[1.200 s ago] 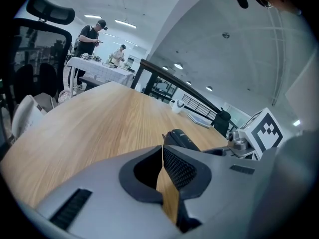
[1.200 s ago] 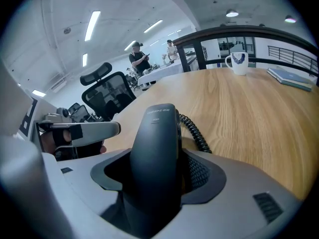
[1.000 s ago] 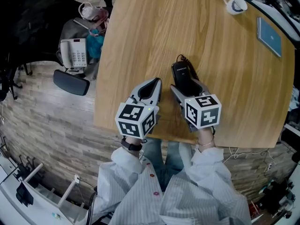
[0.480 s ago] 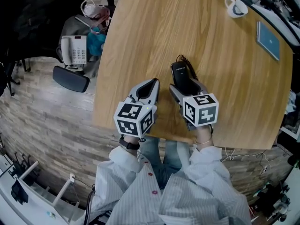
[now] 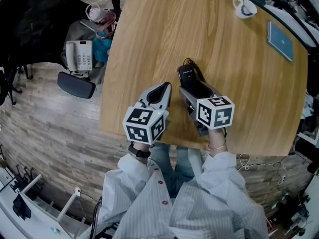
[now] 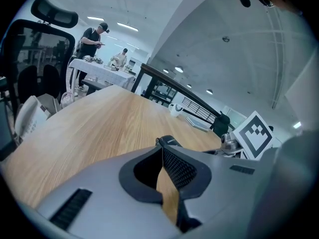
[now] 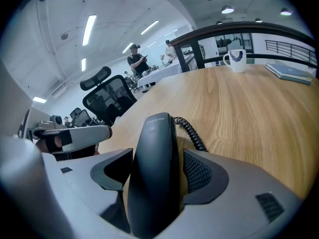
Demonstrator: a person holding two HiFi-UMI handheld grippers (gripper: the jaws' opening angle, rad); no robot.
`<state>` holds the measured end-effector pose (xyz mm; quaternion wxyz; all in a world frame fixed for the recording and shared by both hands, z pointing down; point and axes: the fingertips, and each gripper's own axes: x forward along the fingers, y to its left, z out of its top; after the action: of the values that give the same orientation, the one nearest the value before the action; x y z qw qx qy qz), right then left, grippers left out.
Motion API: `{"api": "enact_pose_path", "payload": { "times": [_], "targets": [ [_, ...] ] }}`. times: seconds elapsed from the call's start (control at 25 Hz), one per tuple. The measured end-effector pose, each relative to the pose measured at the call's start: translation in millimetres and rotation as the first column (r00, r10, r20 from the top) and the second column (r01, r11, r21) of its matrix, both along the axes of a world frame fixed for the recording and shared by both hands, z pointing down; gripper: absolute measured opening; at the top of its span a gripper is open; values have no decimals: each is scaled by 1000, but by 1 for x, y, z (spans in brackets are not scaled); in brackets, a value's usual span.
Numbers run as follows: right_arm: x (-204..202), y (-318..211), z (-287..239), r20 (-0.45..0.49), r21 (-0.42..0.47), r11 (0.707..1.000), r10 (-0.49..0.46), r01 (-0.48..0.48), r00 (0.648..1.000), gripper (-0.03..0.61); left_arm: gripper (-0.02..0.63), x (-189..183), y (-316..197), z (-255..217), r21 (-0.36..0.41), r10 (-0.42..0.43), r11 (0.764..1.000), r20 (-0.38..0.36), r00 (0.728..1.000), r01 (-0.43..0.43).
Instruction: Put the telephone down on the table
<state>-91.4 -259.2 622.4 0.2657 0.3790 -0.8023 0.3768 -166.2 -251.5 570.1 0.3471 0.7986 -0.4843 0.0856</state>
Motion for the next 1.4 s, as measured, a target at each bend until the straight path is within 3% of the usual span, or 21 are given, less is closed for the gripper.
{"api": "enact_pose_path", "payload": {
  "times": [0.44,0.88,1.24,1.4],
  "targets": [
    [8,3,-51,88,27,1000,8,-10,996,319,17,15,2,-50,71,-18,997,-6,1000,18],
    [20,9,-129,302,69,998,-13,-8,953,318,17,50,9,-108,148,10,989,-8,1000,-9],
    [39,11,-186,322,164,986,-68,15,944,313,15,72,8,-158,223,50,974,1,999,-49],
    [49,12,-213,344,217,976,-74,-3,936,263,15,85,5,-183,274,77,959,-3,997,-73]
  ]
}}
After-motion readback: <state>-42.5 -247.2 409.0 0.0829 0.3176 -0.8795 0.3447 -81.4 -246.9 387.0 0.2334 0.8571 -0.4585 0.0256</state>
